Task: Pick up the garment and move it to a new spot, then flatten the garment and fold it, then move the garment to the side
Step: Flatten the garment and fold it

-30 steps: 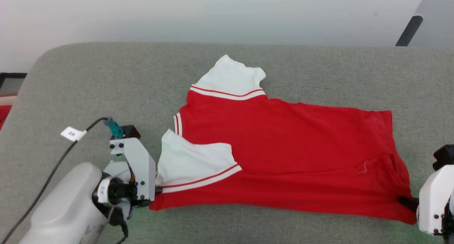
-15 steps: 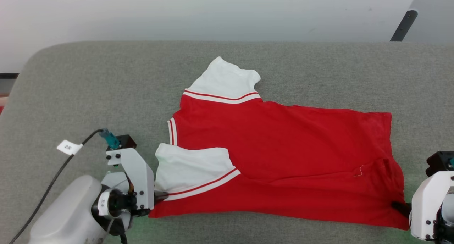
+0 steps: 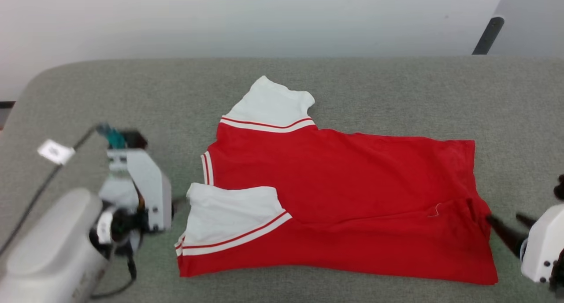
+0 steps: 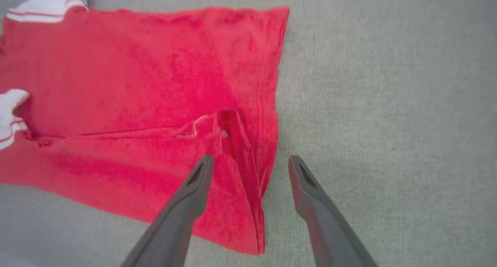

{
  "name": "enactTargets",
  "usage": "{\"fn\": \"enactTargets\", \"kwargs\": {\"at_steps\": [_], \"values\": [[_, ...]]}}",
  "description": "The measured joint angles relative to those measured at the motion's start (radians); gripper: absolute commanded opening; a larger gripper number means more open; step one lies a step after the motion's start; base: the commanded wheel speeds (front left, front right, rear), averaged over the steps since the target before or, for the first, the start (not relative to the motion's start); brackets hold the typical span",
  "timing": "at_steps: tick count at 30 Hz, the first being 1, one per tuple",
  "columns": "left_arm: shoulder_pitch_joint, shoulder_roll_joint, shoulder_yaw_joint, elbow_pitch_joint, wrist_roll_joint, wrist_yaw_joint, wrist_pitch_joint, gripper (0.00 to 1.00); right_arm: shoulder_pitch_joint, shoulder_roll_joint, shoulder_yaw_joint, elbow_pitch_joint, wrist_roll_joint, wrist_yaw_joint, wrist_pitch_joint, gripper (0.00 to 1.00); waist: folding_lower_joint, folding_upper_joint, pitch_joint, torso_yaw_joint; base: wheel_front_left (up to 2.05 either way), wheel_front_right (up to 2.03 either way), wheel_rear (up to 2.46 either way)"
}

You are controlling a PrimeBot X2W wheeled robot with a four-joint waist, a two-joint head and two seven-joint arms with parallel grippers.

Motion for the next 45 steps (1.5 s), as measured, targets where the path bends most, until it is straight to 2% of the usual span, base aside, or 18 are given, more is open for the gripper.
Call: {"fn": "enactTargets", "kwargs": {"at_steps": [5, 11, 16, 21, 28, 45], "values": [[-0.096, 0.007, 0.014, -0.033, 0.068, -0.077, -0.130, 1.00, -0.013, 0.019, 0.019, -0.077, -0.026, 0.000, -0.185, 1.00, 0.0000, 0.0000, 0.014, -0.020, 0.00, 0.00, 0.00], [-0.223, -0.021, 0.021, 0.022, 0.150, -0.167, -0.307, 1.00, -0.049, 0.044, 0.081, -0.132, -0.081, 0.000, -0.421, 1.00, 0.0000, 0.0000, 0.047, -0.056, 0.00, 0.00, 0.00], [-0.323, -0.058, 0.015, 0.105, 0.190, -0.215, -0.384, 1.00, -0.083, 0.038, 0.131, -0.148, -0.132, 0.000, -0.594, 1.00, -0.0001, 0.0000, 0.089, -0.091, 0.00, 0.00, 0.00], [-0.426, -0.079, 0.010, 0.185, 0.214, -0.239, -0.412, 1.00, -0.113, 0.043, 0.161, -0.147, -0.139, 0.000, -0.687, 1.00, 0.0000, 0.0000, 0.142, -0.130, 0.00, 0.00, 0.00], [-0.558, -0.076, 0.002, 0.314, 0.227, -0.261, -0.376, 1.00, -0.147, 0.059, 0.198, -0.143, -0.120, 0.000, -0.737, 1.00, 0.0000, 0.0000, 0.235, -0.188, 0.00, 0.00, 0.00], [-0.771, -0.070, -0.041, 0.592, 0.238, -0.259, -0.123, 1.00, -0.225, 0.065, 0.269, -0.089, -0.059, 0.000, -0.824, 1.00, -0.0001, 0.0000, 0.432, -0.312, 0.00, 0.00, 0.00]]}}
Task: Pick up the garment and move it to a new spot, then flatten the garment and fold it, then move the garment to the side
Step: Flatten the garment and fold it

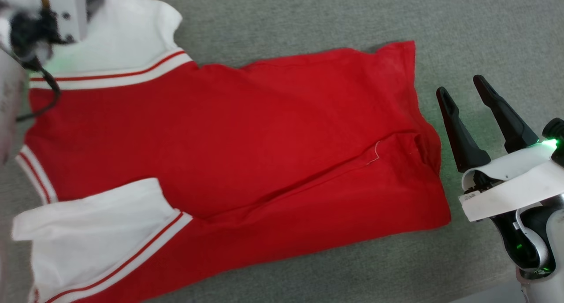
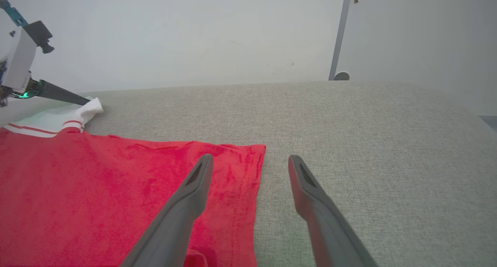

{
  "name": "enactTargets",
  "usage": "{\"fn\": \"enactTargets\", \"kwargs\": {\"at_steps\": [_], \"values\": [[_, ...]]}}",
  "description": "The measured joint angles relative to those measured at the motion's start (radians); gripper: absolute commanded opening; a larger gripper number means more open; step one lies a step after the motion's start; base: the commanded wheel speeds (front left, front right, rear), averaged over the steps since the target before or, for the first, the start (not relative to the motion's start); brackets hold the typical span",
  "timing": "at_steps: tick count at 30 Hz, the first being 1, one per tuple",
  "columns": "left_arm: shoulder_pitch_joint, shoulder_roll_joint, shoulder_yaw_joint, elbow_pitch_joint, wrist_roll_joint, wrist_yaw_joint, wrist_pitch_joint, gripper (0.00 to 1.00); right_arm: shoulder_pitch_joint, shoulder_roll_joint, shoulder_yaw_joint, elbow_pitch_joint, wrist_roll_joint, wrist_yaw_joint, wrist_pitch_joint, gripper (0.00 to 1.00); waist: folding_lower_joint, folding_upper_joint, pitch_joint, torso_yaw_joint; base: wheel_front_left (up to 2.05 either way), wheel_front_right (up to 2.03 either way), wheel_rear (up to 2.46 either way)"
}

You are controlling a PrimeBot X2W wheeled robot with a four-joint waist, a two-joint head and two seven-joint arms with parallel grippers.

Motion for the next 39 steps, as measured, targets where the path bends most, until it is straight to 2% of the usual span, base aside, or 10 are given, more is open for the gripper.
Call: {"fn": "enactTargets", "kwargs": {"at_steps": [10, 11, 13, 14, 15, 17, 23, 29, 39], "values": [[-0.075, -0.025, 0.002, 0.078, -0.032, 0.043, 0.172, 1.00, -0.013, -0.002, -0.001, 0.025, 0.027, 0.000, -0.009, 1.00, 0.0000, 0.0000, 0.029, -0.029, 0.00, 0.00, 0.00], [-0.079, -0.029, 0.002, 0.081, -0.036, 0.044, 0.201, 0.85, -0.013, -0.001, -0.002, 0.025, 0.027, 0.000, -0.008, 1.00, 0.0000, 0.0000, 0.028, -0.028, 0.00, 0.00, 0.00], [-0.080, -0.035, 0.005, 0.089, -0.050, 0.057, 0.226, 0.46, -0.013, 0.000, -0.002, 0.025, 0.033, 0.000, 0.004, 1.00, 0.0000, 0.0000, 0.026, -0.026, 0.00, 0.00, 0.00], [-0.082, -0.037, 0.004, 0.089, -0.050, 0.057, 0.242, 0.32, -0.013, 0.000, -0.002, 0.025, 0.035, 0.000, 0.011, 1.00, 0.0000, 0.0000, 0.026, -0.026, 0.00, 0.00, 0.00], [-0.084, -0.040, 0.005, 0.091, -0.056, 0.062, 0.262, 0.00, -0.013, 0.001, -0.002, 0.024, 0.035, 0.000, 0.015, 1.00, 0.0000, 0.0000, 0.025, -0.026, 0.00, 0.00, 0.00], [-0.084, -0.043, 0.003, 0.086, -0.059, 0.058, 0.276, 0.00, -0.014, 0.006, -0.003, 0.021, 0.045, 0.000, 0.032, 1.00, 0.0000, 0.0000, 0.026, -0.025, 0.00, 0.00, 0.00], [-0.071, -0.046, 0.003, 0.064, -0.059, 0.050, 0.220, 0.00, -0.037, 0.007, -0.006, 0.014, 0.055, 0.000, 0.118, 1.00, 0.0000, 0.0000, 0.030, -0.022, 0.00, 0.00, 0.00], [-0.063, -0.065, -0.002, 0.069, -0.058, 0.053, 0.186, 0.00, -0.106, 0.007, -0.021, 0.035, 0.058, 0.000, 0.304, 1.00, 0.0000, 0.0000, 0.019, -0.008, 0.00, 0.00, 0.00], [-0.074, -0.106, -0.012, 0.091, -0.058, 0.041, 0.154, 0.00, -0.308, 0.037, -0.010, 0.224, 0.040, 0.000, 0.544, 1.00, 0.0000, 0.0000, 0.018, 0.029, 0.00, 0.00, 0.00]]}}
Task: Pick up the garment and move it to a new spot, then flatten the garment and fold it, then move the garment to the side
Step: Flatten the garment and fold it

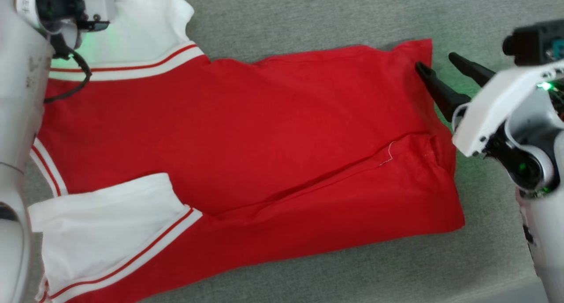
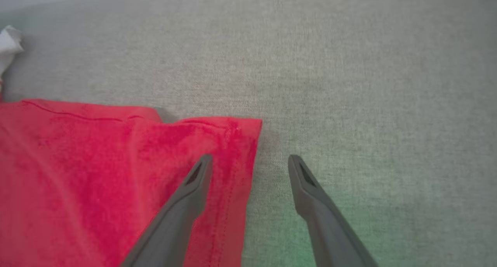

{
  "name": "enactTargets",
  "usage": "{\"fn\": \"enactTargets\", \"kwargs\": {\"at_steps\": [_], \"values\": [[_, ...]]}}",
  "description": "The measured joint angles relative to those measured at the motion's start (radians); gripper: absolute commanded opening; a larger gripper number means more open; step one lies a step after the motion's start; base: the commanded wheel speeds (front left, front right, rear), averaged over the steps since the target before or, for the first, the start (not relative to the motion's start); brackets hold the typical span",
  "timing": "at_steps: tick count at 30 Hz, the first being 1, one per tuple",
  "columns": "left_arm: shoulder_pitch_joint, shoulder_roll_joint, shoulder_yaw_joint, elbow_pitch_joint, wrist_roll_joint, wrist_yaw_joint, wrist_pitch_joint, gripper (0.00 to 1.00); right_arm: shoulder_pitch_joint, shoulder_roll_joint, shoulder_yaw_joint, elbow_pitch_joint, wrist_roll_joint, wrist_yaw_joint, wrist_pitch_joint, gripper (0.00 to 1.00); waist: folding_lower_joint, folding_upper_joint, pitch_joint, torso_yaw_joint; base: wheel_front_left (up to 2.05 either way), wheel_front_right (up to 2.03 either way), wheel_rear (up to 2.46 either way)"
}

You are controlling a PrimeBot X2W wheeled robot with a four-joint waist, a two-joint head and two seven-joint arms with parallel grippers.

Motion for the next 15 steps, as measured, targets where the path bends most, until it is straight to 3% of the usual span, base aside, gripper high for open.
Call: {"fn": "enactTargets", "kwargs": {"at_steps": [9, 10, 11, 12, 13, 15], "values": [[-0.012, -0.023, -0.005, 0.027, -0.006, -0.018, -0.027, 0.00, -0.142, 0.011, 0.053, 0.172, -0.004, 0.000, 0.159, 1.00, 0.0000, 0.0000, 0.003, 0.023, 0.00, 0.00, 0.00], [-0.012, -0.025, -0.006, 0.032, -0.006, -0.021, -0.030, 0.00, -0.154, 0.009, 0.061, 0.185, -0.002, 0.000, 0.174, 0.96, 0.0000, 0.0000, 0.002, 0.024, 0.00, 0.00, 0.00], [-0.012, -0.028, -0.007, 0.036, -0.007, -0.022, -0.035, 0.00, -0.165, 0.008, 0.064, 0.199, 0.008, 0.000, 0.189, 0.38, 0.0000, 0.0000, 0.001, 0.026, 0.00, 0.00, 0.00], [-0.012, -0.030, -0.007, 0.039, -0.009, -0.025, -0.039, 0.00, -0.176, 0.005, 0.076, 0.207, 0.012, -0.001, 0.199, 0.38, 0.0000, 0.0000, -0.001, 0.028, 0.00, 0.00, 0.00], [-0.011, -0.032, -0.007, 0.043, -0.009, -0.027, -0.045, 0.00, -0.184, -0.002, 0.086, 0.215, 0.017, -0.001, 0.213, 0.00, 0.0001, 0.0000, -0.003, 0.030, 0.00, 0.00, 0.00], [-0.009, -0.036, -0.007, 0.049, -0.013, -0.034, -0.055, 0.00, -0.198, -0.005, 0.096, 0.227, 0.034, -0.001, 0.230, 0.00, 0.0000, 0.0000, -0.008, 0.034, 0.00, 0.00, 0.00]]}}
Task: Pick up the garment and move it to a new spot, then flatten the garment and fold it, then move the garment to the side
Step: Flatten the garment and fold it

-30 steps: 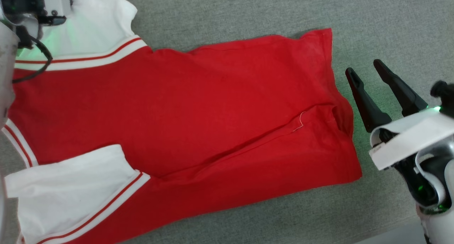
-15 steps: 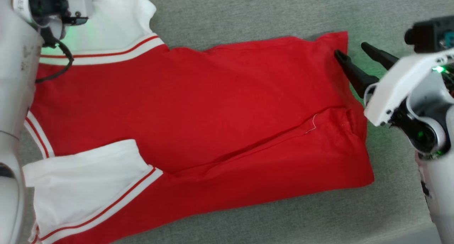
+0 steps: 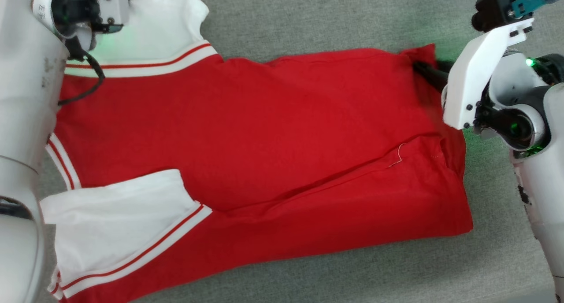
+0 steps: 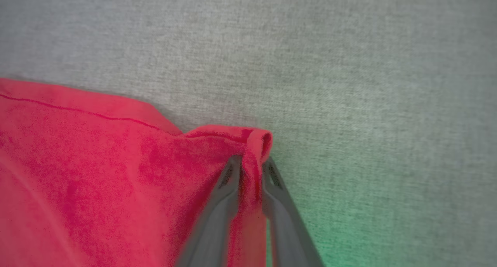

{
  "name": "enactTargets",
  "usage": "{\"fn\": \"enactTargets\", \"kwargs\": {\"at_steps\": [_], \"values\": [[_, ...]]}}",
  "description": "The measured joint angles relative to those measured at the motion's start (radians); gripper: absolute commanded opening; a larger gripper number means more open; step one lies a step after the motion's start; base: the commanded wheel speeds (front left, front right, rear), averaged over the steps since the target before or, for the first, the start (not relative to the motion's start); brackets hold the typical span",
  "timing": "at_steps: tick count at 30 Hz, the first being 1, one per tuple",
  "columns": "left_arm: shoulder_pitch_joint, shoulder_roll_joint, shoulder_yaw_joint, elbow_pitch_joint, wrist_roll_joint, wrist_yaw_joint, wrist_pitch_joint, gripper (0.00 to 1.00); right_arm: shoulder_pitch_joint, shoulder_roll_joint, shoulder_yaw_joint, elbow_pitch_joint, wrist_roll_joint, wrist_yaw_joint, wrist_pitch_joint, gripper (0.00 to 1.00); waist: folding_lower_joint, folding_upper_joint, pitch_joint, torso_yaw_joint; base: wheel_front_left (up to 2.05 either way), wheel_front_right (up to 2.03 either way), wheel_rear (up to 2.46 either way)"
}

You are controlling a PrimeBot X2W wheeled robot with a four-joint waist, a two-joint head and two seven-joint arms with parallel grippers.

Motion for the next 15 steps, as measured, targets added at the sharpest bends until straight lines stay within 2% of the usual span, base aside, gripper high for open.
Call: {"fn": "enactTargets", "kwargs": {"at_steps": [7, 15], "values": [[0.025, -0.014, 0.002, 0.020, -0.017, -0.024, -0.065, 0.00, -0.010, -0.023, 0.015, 0.024, 0.031, 0.000, 0.017, 0.00, 0.0000, 0.0000, -0.033, 0.014, 0.00, 0.00, 0.00], [0.076, -0.039, 0.001, 0.019, -0.052, -0.045, -0.127, 0.00, 0.021, -0.080, 0.005, 0.024, 0.025, 0.000, -0.063, 0.00, 0.0000, 0.0000, -0.110, 0.043, 0.00, 0.00, 0.00]]}}
